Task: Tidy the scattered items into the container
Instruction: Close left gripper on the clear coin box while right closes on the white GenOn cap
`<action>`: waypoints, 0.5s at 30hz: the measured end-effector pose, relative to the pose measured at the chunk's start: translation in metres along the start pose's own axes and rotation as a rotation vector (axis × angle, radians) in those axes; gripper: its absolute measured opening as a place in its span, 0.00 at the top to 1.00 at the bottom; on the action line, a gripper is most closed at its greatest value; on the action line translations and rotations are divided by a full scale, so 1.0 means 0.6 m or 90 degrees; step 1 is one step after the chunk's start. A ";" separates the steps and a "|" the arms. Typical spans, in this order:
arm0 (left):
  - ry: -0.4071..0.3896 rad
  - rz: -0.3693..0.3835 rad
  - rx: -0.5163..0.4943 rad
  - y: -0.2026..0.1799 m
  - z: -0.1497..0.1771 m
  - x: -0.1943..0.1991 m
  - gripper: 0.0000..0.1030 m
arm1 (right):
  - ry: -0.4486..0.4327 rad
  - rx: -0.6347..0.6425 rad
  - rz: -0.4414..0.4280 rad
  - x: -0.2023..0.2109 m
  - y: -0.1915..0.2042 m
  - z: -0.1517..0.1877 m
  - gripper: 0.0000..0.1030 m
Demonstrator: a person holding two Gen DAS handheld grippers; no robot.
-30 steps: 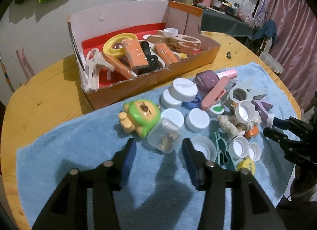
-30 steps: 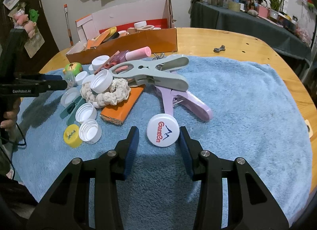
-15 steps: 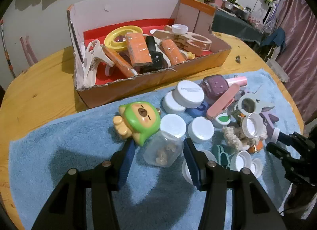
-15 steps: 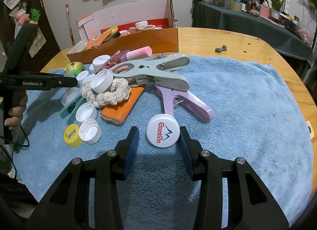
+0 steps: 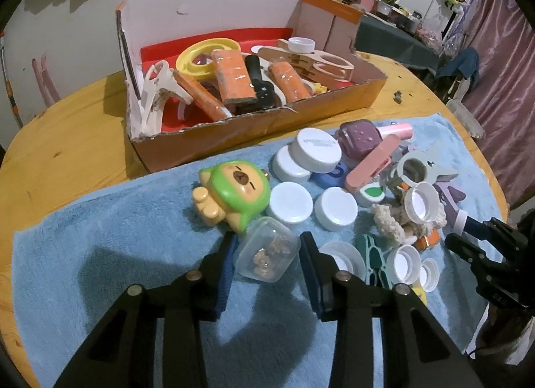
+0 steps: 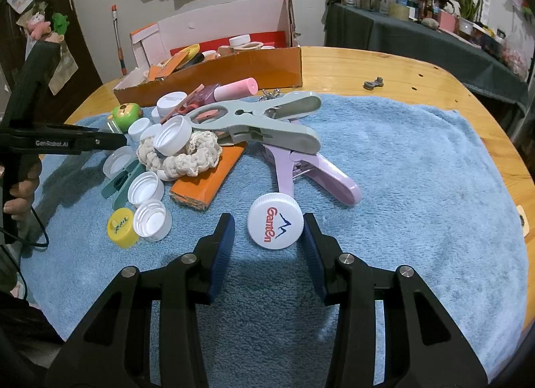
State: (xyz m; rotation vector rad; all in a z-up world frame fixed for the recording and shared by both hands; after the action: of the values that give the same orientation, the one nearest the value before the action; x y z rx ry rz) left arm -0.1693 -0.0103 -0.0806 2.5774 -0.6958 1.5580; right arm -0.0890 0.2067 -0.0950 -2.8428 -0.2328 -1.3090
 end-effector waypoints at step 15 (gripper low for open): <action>-0.014 0.008 -0.006 -0.010 -0.003 0.017 0.61 | -0.012 0.014 0.005 0.013 0.001 -0.003 0.69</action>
State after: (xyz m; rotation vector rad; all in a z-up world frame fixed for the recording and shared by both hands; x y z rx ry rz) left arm -0.1643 -0.0078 -0.0701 2.5919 -0.7218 1.5280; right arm -0.0851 0.2070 -0.0880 -2.8365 -0.2345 -1.2715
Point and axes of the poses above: each gripper's, at about its wrist camera, not at the fingertips, and x roughly against the way its jaws point, y to its left, z to its underside, the point moved 7 cm from there along -x, roughly the way its jaws point, and after that the axes turned 3 degrees about z, right-handed, at the moved point
